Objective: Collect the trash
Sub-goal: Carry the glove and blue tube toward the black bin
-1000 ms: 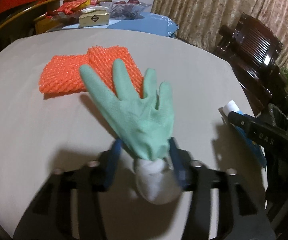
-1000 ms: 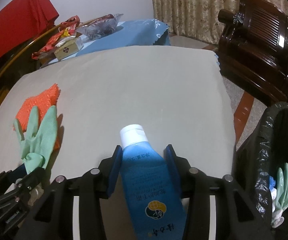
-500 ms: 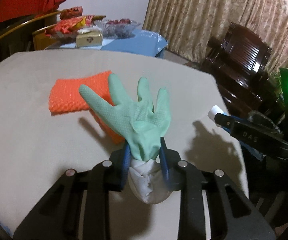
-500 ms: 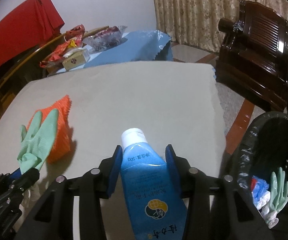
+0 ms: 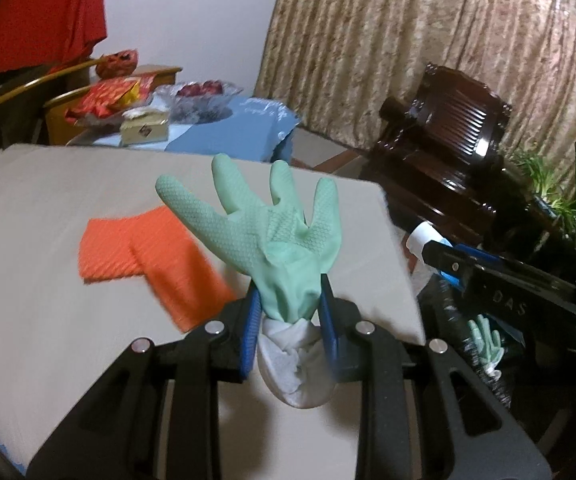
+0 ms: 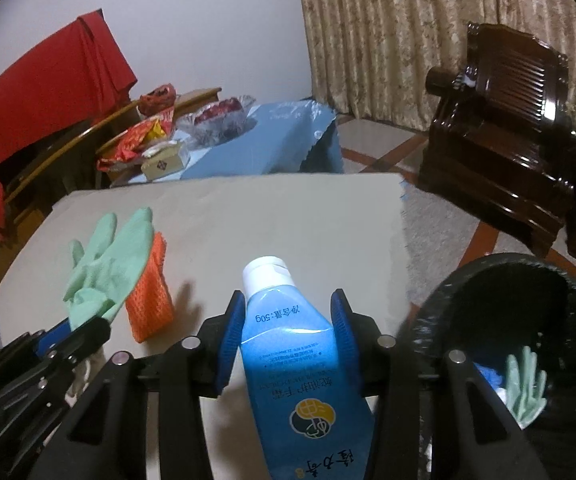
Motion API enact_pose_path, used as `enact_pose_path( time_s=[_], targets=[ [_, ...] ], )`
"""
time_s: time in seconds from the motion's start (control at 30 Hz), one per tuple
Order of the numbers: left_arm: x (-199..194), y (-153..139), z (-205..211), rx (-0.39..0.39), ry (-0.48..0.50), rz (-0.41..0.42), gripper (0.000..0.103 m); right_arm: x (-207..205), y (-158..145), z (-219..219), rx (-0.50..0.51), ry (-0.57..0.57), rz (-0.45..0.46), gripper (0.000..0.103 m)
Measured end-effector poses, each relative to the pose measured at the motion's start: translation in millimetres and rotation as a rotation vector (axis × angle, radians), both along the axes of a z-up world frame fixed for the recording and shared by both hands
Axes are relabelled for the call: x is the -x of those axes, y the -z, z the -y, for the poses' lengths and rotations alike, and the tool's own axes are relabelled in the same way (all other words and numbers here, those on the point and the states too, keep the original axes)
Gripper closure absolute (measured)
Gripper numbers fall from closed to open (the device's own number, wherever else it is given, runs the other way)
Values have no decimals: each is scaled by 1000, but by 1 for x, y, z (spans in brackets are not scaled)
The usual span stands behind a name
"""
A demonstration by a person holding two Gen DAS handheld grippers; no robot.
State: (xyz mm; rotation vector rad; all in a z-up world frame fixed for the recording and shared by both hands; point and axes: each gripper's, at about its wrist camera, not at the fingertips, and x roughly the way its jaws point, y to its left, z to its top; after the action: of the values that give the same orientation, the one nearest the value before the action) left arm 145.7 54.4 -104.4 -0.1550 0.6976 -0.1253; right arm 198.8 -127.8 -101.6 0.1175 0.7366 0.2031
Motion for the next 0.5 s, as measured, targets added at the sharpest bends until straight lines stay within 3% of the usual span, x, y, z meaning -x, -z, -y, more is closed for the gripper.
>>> enact_pose_path(
  time_s=[0.5],
  targets=[
    [-7,-31,97,15,207,78,77,44,-42,103,31,189,91,59]
  ],
)
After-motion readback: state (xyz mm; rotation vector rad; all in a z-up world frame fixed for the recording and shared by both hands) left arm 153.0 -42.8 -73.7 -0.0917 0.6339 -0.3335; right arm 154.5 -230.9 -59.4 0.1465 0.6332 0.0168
